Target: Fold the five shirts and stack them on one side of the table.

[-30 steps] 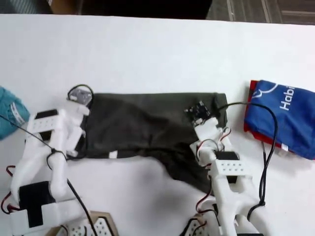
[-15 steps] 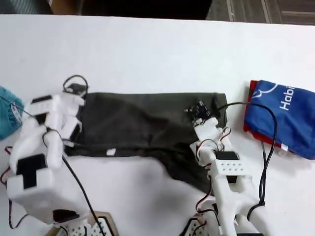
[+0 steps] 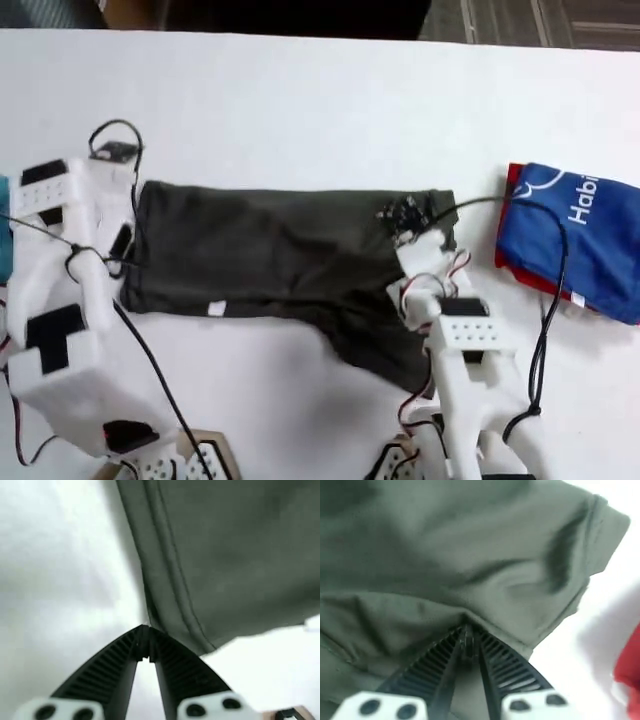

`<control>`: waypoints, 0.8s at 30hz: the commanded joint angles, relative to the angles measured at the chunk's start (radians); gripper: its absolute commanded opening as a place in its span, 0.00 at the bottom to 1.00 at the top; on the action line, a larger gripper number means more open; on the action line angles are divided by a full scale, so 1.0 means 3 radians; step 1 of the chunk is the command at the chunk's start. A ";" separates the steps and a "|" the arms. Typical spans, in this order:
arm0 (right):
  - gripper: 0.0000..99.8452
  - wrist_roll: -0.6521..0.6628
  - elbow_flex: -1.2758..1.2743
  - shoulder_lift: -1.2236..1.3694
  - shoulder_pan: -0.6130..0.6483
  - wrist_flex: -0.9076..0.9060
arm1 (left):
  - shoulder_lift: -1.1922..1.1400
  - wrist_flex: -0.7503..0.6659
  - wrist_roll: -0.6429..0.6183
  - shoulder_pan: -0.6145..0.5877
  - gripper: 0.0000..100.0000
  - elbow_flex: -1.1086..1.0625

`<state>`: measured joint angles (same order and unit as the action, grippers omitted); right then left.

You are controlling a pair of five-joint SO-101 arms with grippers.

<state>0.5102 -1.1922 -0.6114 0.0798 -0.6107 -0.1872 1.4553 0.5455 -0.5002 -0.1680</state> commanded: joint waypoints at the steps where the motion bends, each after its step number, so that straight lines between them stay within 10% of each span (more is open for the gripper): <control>1: 0.02 -0.0220 0.0772 -0.0136 -0.0013 -0.0580 | 0.0450 0.0164 0.0000 0.0046 0.03 0.0289; 12: 0.02 -0.0266 0.1754 0.1112 -0.0013 -0.0448 | -0.0235 -0.0547 -0.0701 0.1002 0.03 0.0780; 24: 0.02 -0.0286 0.3105 0.2821 -0.0243 -0.1107 | -0.1667 -0.0476 -0.0997 0.1064 0.03 0.1690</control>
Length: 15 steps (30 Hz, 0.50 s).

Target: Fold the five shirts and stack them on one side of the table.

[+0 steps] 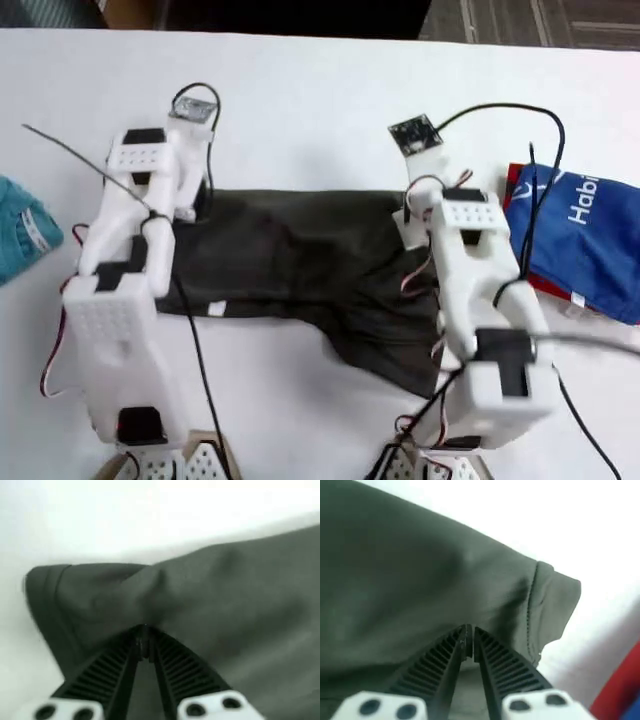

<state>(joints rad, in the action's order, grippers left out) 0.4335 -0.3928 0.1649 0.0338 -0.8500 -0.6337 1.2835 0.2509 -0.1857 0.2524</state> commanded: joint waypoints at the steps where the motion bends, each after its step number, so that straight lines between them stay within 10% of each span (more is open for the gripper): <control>1: 0.02 -0.0031 0.0593 0.0340 -0.0115 -0.0463 | -0.0292 0.0128 -0.0051 0.0005 0.03 0.0361; 15: 0.02 -0.0031 0.3330 0.2079 -0.0166 -0.1798 | -0.1115 0.0813 -0.0511 -0.0102 0.03 0.1685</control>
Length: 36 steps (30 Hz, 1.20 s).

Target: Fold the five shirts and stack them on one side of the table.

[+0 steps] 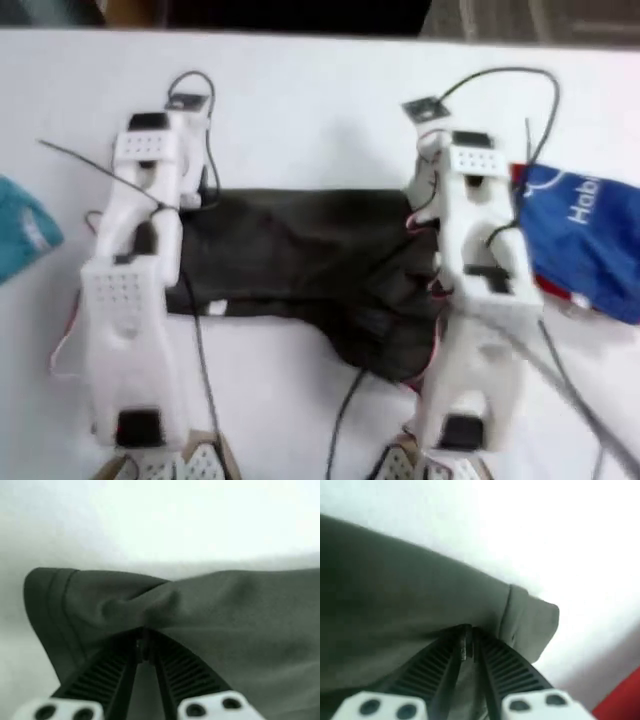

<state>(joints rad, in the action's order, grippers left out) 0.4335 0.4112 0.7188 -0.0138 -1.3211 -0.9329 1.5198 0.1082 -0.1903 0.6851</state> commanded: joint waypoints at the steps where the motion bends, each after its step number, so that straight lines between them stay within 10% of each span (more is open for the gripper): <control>1: 0.02 -0.0031 0.0844 0.0350 -0.0003 -0.0309 | -0.0153 0.0061 -0.0041 -0.0102 0.03 0.0315; 19: 0.02 0.0159 0.2286 0.0560 0.0176 -0.1317 | -0.0614 0.0486 -0.0036 -0.0128 0.03 0.1118; 28: 0.03 0.0711 -0.0471 -0.1537 0.0468 -0.1245 | -0.0614 0.0486 -0.0036 -0.0128 0.03 0.1123; 36: 0.24 0.1217 -0.2828 -0.2795 0.1204 -0.0606 | -0.0614 0.0486 -0.0036 -0.0128 0.03 0.1118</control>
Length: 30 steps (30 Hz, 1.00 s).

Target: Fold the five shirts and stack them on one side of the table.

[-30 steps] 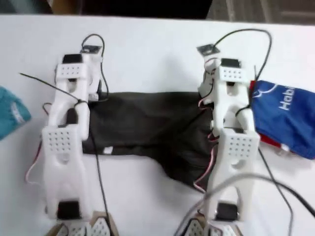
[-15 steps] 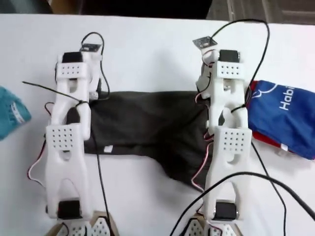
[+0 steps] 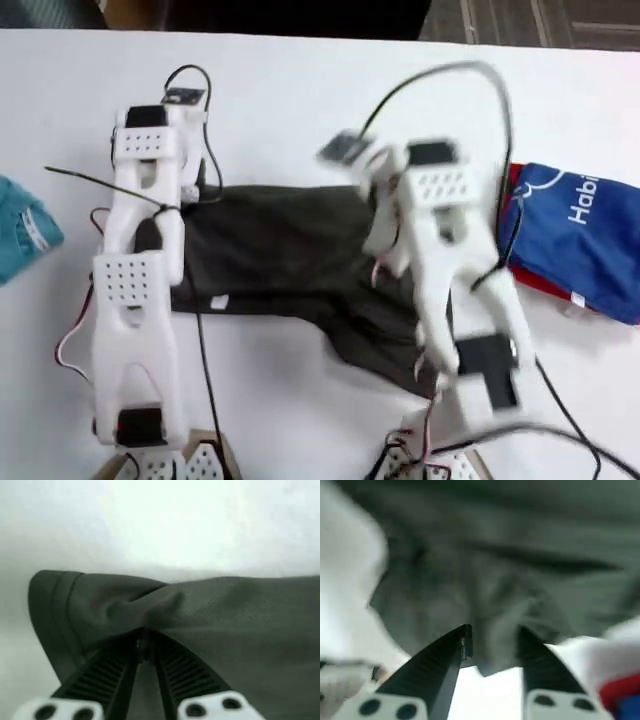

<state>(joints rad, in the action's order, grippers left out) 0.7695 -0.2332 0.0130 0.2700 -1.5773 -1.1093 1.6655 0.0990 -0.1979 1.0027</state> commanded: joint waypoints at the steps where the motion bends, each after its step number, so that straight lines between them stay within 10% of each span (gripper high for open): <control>1: 0.25 0.0092 -0.0834 -0.0483 0.0340 0.0335 | -0.0026 0.0000 -0.0005 -0.0102 0.03 0.0059; 16: 0.24 -0.0118 -0.1468 -0.0488 0.0611 0.0979 | -0.0026 0.0000 0.0000 -0.0097 0.03 0.0069; 22: 0.02 -0.0118 -0.1580 -0.0488 0.0611 0.1297 | -0.0026 0.0000 0.0000 -0.0097 0.03 0.0069; 30: 0.02 -0.0118 -0.1483 -0.0524 0.0627 0.1077 | -0.0026 0.0000 0.0000 -0.0097 0.03 0.0069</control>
<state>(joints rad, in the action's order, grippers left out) 0.7403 -0.7073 -0.0913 0.4496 -1.2060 -1.1093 1.6655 0.0990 -0.1979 1.0027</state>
